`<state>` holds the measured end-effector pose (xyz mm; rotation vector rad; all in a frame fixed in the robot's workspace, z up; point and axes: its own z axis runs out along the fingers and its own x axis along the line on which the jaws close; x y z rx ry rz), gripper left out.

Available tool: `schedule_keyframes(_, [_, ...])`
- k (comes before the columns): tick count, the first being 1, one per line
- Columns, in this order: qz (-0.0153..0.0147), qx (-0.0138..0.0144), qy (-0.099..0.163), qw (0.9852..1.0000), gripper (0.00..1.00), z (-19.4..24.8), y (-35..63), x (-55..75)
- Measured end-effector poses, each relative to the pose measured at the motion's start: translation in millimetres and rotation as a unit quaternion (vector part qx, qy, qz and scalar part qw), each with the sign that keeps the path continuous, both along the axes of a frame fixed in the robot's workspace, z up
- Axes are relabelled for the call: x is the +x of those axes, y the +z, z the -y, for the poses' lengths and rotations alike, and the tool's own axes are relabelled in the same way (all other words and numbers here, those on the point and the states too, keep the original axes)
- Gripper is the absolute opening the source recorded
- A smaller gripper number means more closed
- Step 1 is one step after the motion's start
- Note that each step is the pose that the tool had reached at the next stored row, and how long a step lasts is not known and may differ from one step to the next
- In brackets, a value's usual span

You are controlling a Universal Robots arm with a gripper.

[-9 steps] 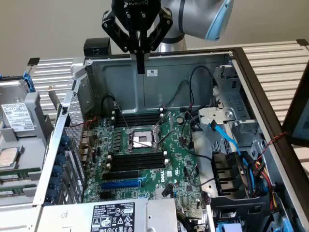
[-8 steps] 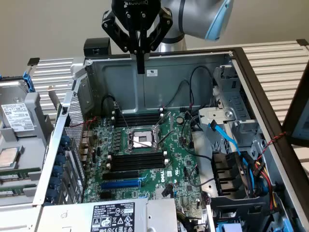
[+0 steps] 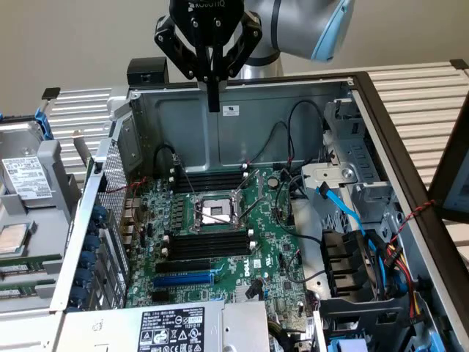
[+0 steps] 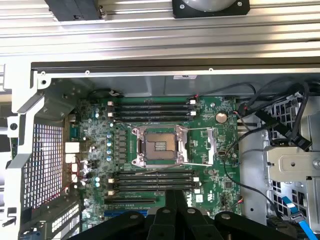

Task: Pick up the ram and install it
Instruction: 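Reach for the ram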

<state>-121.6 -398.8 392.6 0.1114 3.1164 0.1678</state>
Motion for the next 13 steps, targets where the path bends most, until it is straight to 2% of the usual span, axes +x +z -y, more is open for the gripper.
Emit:
schedule_keyframes(3, [-0.0001, 0.0, 0.0, 1.0, 0.1, -0.6, -0.5, -8.9])
schedule_keyframes(4, [-0.0009, 0.0001, 0.0, 1.0, 0.1, -1.3, -1.1, -12.8])
schedule_keyframes(6, [-0.0048, 0.0001, 0.0, 1.0, 0.1, -3.0, -1.7, -18.8])
schedule_keyframes(9, [-0.013, 0.0002, 0.0, 0.9999, 0.1, -5.1, -2.8, -27.4])
schedule_keyframes(13, [-0.0135, 0.0002, 0.0, 0.9999, 0.1, -7.1, -8.2, -45.7])
